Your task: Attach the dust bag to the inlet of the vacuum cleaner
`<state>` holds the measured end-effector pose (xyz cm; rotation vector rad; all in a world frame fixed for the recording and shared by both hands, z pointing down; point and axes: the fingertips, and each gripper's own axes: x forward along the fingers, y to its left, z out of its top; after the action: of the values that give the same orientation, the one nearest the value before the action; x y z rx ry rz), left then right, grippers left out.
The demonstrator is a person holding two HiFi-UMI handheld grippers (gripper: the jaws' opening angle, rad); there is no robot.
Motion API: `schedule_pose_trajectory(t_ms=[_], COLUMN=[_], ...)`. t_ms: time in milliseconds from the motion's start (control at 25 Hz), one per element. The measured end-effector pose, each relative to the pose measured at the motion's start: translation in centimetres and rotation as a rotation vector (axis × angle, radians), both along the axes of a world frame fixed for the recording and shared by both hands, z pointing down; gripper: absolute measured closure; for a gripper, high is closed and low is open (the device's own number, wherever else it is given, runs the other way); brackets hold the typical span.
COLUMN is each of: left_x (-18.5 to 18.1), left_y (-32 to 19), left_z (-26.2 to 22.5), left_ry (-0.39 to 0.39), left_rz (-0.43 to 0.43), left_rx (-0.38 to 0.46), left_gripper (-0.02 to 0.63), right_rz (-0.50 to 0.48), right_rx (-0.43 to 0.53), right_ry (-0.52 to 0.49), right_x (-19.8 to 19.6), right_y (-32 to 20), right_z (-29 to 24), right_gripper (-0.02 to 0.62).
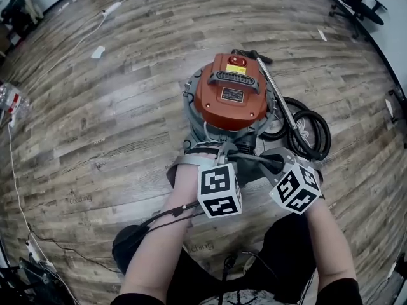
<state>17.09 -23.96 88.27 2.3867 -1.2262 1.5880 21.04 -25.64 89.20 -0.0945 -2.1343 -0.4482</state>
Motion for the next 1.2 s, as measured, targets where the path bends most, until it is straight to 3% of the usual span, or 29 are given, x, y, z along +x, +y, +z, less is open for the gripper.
schedule_pose_trajectory(t_ms=[280, 400, 520, 640, 960, 1080, 1200], left_x=[-1.4, -2.0, -2.0, -1.5, 0.4, 0.4, -0.5], left_y=[1.6, 1.6, 1.0, 0.3, -1.3, -1.4, -0.7], left_z=[2.4, 3.0, 2.7, 1.9, -0.6, -0.7, 0.2], left_ry=[0.061, 0.066, 0.085, 0.054, 0.018, 0.031, 0.103], left_rz=[-0.119, -0.144, -0.148, -0.120, -0.053, -0.055, -0.125], left_rx=[-0.127, -0.134, -0.100, -0.057, 0.046, 0.047, -0.011], left_gripper=[0.566, 0.565, 0.563, 0.561, 0.554, 0.552, 0.555], right_rz=[-0.120, -0.162, -0.122, -0.037, 0.147, 0.111, 0.040], right_rx=[0.142, 0.180, 0.122, 0.025, -0.116, -0.049, 0.068], right_ry=[0.057, 0.068, 0.013, -0.032, -0.094, -0.063, -0.042], right_x=[-2.3, -3.2, -2.8, -1.8, 0.3, 0.3, -0.6], right_y=[0.8, 1.2, 0.8, 0.1, -1.0, -1.0, -1.2], right_z=[-2.0, -2.3, -1.9, -1.2, 1.1, 0.8, -0.4], right_gripper=[0.563, 0.561, 0.558, 0.560, 0.557, 0.552, 0.552])
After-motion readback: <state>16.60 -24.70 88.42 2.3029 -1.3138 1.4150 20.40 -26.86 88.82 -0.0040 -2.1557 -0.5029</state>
